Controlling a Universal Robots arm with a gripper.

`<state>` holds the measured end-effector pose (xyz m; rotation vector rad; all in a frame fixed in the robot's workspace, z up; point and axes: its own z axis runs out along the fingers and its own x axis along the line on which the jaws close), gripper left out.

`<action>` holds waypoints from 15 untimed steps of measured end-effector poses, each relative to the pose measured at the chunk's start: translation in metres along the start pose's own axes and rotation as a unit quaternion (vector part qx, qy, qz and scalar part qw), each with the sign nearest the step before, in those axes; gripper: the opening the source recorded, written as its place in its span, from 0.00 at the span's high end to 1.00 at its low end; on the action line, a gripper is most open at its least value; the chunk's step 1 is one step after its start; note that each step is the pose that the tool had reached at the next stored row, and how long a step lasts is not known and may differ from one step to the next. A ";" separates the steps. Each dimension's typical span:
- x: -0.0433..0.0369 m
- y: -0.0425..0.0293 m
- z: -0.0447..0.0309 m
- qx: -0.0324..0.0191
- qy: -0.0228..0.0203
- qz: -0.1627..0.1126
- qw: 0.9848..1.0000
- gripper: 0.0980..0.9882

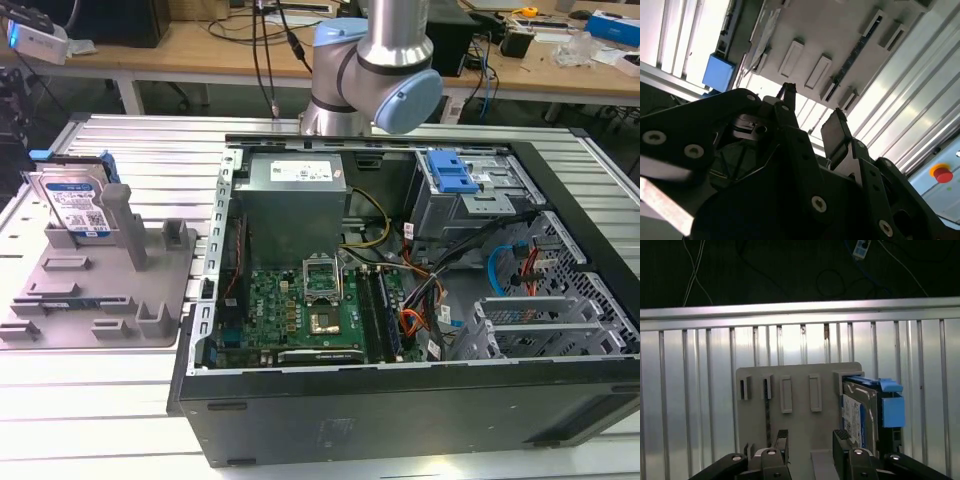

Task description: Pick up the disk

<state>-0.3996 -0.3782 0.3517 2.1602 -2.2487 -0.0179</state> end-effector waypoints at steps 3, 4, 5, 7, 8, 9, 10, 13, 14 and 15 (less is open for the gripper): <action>-0.0139 0.0029 -0.0001 0.000 0.002 -0.001 1.000 0.57; -0.0178 0.0036 -0.0001 0.000 0.002 -0.002 1.000 0.57; -0.0216 0.0043 -0.0001 0.000 0.003 -0.002 1.000 0.57; -0.0293 0.0055 -0.0001 0.000 0.003 -0.003 1.000 0.57; -0.0356 0.0064 -0.0002 0.000 0.003 -0.004 1.000 0.57; -0.0424 0.0074 -0.0002 0.000 0.004 -0.004 1.000 0.57; -0.0459 0.0080 -0.0002 0.000 0.004 -0.005 1.000 0.57; -0.0577 0.0102 -0.0002 0.000 0.004 -0.006 1.000 0.57; -0.0627 0.0131 0.0004 0.000 0.004 -0.007 1.000 0.57; -0.0633 0.0166 0.0020 0.000 0.005 -0.009 1.000 0.57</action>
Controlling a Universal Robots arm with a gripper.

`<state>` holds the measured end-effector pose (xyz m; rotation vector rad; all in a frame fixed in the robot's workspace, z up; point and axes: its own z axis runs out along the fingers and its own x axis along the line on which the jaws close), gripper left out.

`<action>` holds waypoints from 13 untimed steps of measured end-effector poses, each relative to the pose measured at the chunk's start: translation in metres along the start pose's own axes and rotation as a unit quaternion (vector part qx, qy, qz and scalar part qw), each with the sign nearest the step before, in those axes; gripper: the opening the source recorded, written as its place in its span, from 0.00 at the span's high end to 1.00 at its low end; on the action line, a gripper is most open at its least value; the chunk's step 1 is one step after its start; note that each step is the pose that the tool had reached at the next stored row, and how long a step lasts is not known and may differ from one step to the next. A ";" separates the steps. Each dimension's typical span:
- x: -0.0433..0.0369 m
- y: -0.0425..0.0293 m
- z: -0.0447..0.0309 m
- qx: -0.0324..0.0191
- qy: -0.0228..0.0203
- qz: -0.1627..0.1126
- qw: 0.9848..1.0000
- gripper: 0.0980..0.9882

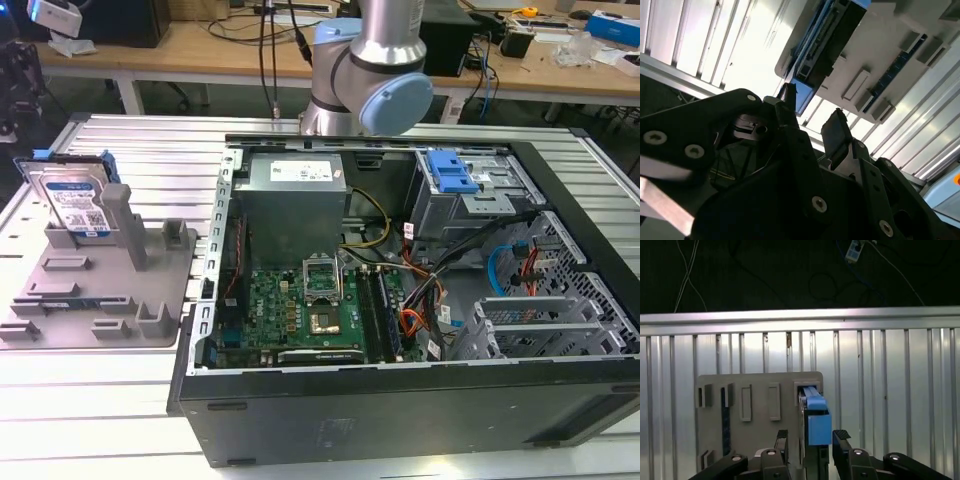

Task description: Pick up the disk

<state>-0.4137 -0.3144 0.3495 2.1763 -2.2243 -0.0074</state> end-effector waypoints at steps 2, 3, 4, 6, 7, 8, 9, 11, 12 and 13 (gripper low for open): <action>-0.0004 0.0028 0.0010 0.000 0.000 -0.003 1.000 0.57; -0.0004 0.0028 0.0010 0.000 0.000 -0.003 1.000 0.57; -0.0004 0.0028 0.0009 0.000 0.000 -0.003 1.000 0.57; -0.0005 0.0029 0.0010 0.000 0.000 -0.003 1.000 0.57; -0.0010 0.0030 0.0010 0.000 0.000 -0.003 1.000 0.57; -0.0015 0.0029 0.0010 0.000 0.000 -0.003 1.000 0.57; -0.0021 0.0028 0.0011 0.000 0.000 -0.003 1.000 0.57; -0.0023 0.0027 0.0022 0.000 0.000 -0.004 1.000 0.57; -0.0023 0.0027 0.0030 0.000 0.001 -0.004 1.000 0.57; -0.0025 0.0026 0.0041 0.000 0.001 -0.005 1.000 0.57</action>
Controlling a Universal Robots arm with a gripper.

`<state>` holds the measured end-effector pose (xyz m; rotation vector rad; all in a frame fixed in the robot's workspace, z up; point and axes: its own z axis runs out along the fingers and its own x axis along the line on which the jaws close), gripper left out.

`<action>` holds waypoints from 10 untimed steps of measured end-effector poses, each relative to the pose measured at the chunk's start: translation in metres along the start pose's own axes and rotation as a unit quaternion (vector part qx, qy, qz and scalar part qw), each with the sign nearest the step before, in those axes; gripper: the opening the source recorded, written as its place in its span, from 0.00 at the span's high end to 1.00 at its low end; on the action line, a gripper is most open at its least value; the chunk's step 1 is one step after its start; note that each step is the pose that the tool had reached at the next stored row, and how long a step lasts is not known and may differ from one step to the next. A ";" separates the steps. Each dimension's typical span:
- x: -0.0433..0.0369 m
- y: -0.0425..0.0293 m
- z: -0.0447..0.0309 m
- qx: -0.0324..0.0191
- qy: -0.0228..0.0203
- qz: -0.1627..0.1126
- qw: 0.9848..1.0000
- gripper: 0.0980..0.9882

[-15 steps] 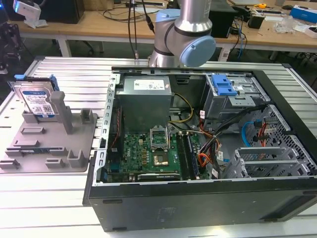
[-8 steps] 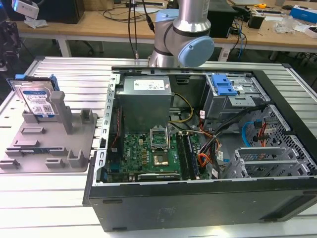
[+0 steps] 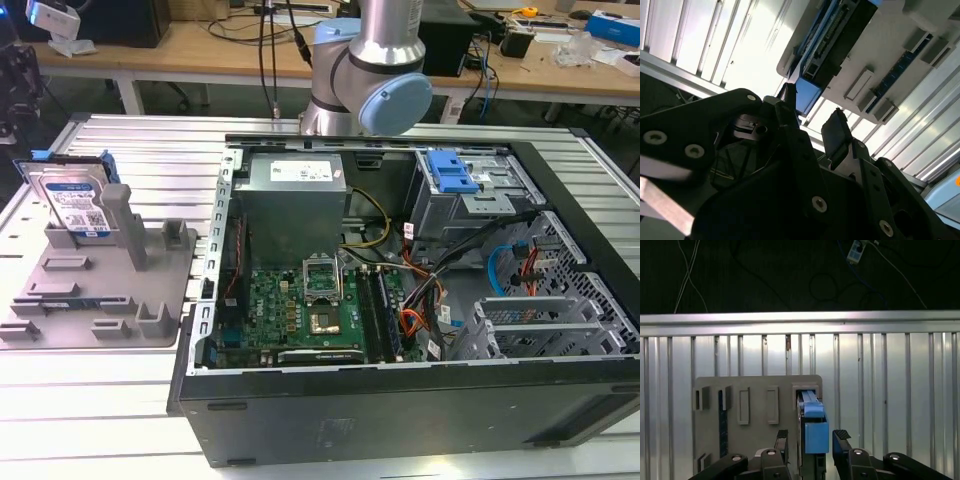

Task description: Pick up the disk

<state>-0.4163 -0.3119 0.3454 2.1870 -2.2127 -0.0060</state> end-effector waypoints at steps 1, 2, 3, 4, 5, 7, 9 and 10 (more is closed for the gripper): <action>-0.0002 0.0000 0.0004 0.000 0.000 0.000 1.000 0.57; -0.0002 0.0000 0.0007 0.000 0.000 -0.001 1.000 0.57; -0.0003 0.0000 0.0009 0.000 0.000 -0.002 1.000 0.57; -0.0003 -0.0001 0.0012 0.000 0.000 -0.002 1.000 0.57; -0.0004 -0.0004 0.0015 0.001 0.000 -0.002 1.000 0.57; -0.0005 -0.0012 0.0017 0.001 0.000 -0.003 1.000 0.57; -0.0004 -0.0028 0.0022 0.001 0.000 -0.003 1.000 0.57; -0.0004 -0.0034 0.0025 0.001 0.001 -0.004 1.000 0.57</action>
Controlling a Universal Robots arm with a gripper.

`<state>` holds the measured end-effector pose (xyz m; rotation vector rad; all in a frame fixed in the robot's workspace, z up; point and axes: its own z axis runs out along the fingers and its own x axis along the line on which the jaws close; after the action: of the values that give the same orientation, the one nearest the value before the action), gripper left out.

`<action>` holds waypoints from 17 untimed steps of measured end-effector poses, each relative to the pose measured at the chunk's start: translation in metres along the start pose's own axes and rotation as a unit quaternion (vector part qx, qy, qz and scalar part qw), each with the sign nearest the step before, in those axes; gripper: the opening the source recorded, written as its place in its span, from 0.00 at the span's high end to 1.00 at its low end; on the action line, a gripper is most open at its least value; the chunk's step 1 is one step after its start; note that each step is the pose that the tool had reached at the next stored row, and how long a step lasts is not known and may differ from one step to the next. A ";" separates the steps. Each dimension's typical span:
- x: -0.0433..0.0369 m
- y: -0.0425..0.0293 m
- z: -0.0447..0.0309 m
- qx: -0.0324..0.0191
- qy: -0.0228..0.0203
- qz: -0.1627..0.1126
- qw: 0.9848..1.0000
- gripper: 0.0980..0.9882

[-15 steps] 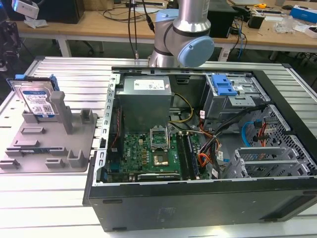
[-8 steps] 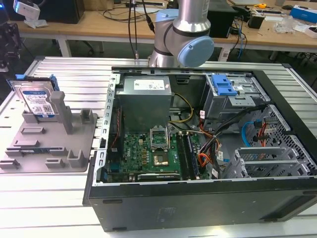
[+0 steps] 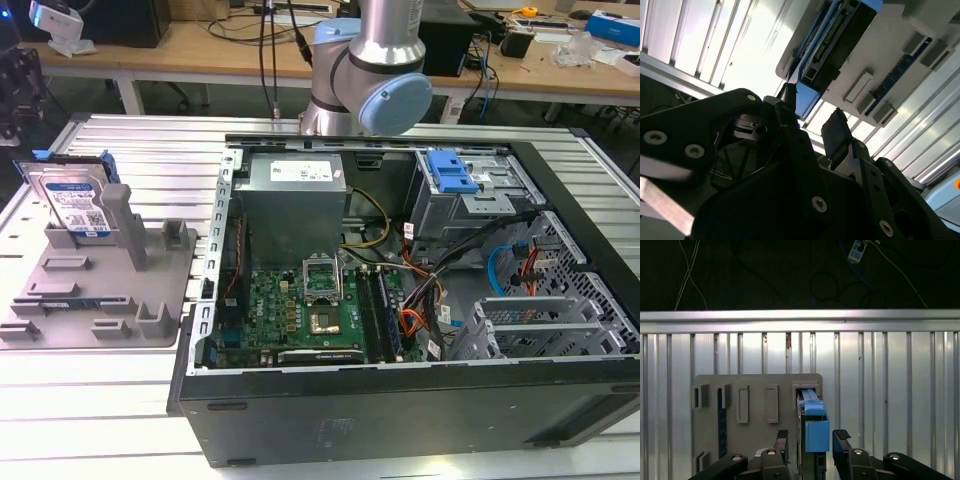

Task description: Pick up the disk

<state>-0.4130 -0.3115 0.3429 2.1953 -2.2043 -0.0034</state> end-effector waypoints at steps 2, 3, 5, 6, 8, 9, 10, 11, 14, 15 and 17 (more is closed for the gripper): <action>-0.0001 -0.0007 0.0010 0.000 0.000 -0.002 1.000 0.57; -0.0002 -0.0009 0.0015 0.000 0.000 -0.004 1.000 0.57; -0.0017 -0.0010 0.0046 0.002 0.001 -0.011 1.000 0.57; -0.0023 -0.0010 0.0059 0.002 0.001 -0.013 1.000 0.57; -0.0028 -0.0011 0.0082 0.003 0.002 -0.015 1.000 0.57; -0.0029 -0.0011 0.0091 0.003 0.002 -0.016 1.000 0.57; -0.0031 -0.0011 0.0112 0.003 0.003 -0.017 1.000 0.57; -0.0032 -0.0012 0.0121 0.003 0.003 -0.018 1.000 0.57; -0.0033 -0.0011 0.0152 0.003 0.003 -0.019 1.000 0.57; -0.0033 -0.0011 0.0162 0.003 0.004 -0.020 1.000 0.57; -0.0033 -0.0010 0.0180 0.003 0.004 -0.020 1.000 0.57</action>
<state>-0.4124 -0.3086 0.3248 2.2388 -2.1594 0.0109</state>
